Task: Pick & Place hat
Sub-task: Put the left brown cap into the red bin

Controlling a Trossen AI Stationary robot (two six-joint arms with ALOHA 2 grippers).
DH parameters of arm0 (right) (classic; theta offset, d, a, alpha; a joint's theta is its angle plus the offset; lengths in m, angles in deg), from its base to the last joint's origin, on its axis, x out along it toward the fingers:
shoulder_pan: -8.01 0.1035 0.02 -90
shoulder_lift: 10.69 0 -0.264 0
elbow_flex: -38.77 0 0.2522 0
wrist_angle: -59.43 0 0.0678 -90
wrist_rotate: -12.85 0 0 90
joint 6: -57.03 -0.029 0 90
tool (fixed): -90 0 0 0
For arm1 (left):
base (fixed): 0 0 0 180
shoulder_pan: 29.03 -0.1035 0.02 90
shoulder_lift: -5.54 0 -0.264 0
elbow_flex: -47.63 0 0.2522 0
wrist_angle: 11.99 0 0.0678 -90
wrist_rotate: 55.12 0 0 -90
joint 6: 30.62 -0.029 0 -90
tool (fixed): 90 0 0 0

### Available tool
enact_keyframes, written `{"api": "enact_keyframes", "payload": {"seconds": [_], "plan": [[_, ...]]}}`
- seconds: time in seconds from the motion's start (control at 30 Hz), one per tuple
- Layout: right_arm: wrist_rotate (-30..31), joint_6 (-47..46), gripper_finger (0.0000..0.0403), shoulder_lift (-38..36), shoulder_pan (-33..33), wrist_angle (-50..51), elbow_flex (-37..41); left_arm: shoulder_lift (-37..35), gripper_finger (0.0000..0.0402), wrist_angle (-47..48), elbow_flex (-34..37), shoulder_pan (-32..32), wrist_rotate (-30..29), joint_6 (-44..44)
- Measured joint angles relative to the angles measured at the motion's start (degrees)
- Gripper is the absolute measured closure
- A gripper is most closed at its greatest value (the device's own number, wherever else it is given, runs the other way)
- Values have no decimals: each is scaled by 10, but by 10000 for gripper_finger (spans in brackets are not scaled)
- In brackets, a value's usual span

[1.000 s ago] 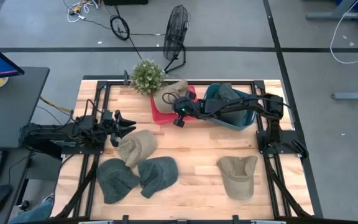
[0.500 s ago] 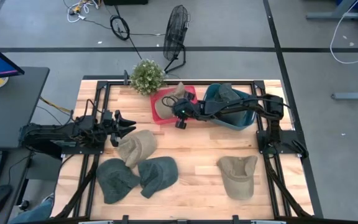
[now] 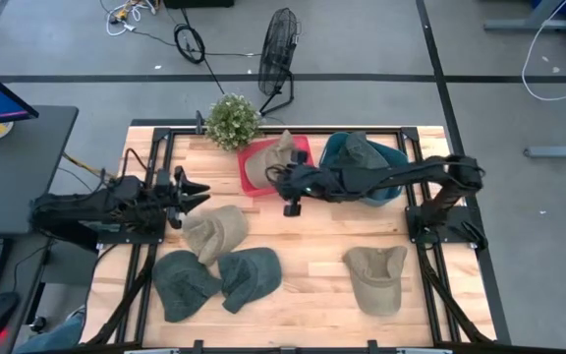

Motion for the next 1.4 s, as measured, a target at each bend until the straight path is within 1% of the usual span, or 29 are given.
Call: {"api": "enact_keyframes", "payload": {"seconds": [0.1, 0.2, 0.33, 0.47, 0.53, 0.63, 0.73, 0.9, 0.97, 1.1, 1.17, 1.3, 1.4], "plan": [[0, -3, 236, -29, 29, 13, 0, 42, 260, 83, -61, 0, -19, -17], [-7, -22, 236, -47, 55, 28, 0, 102, 260, 178, -124, 0, -32, -18], [-15, -60, 236, -53, 83, 59, 0, 186, 260, 260, -175, 1, -33, -3], [-15, -91, 236, -53, 105, 90, 0, 255, 260, 311, -202, 1, -21, 30], [-15, -125, 236, -53, 114, 115, 0, 282, 260, 335, -212, 1, -16, 35], [-16, -169, 236, -52, 125, 130, 0, 318, 260, 371, -213, 1, -3, 34], [-22, -191, 236, -50, 135, 142, 0, 354, 260, 398, -213, 1, 19, 33], [-23, -211, 236, -49, 146, 149, 0, 416, 260, 399, -213, 1, 20, 69], [-23, -216, 236, -49, 149, 149, 0, 440, 260, 400, -213, 1, 20, 108], [-23, -227, 236, -49, 149, 150, 0, 481, 260, 398, -213, 4, 21, 269], [-22, -226, 236, -49, 149, 151, 0, 498, 260, 406, -213, 14, 28, 334], [-22, -226, 236, -49, 147, 153, 0, 522, 260, 405, -213, 46, 57, 410], [-21, -225, 236, -49, 147, 158, 0, 528, 260, 403, -213, 70, 55, 461]]}}
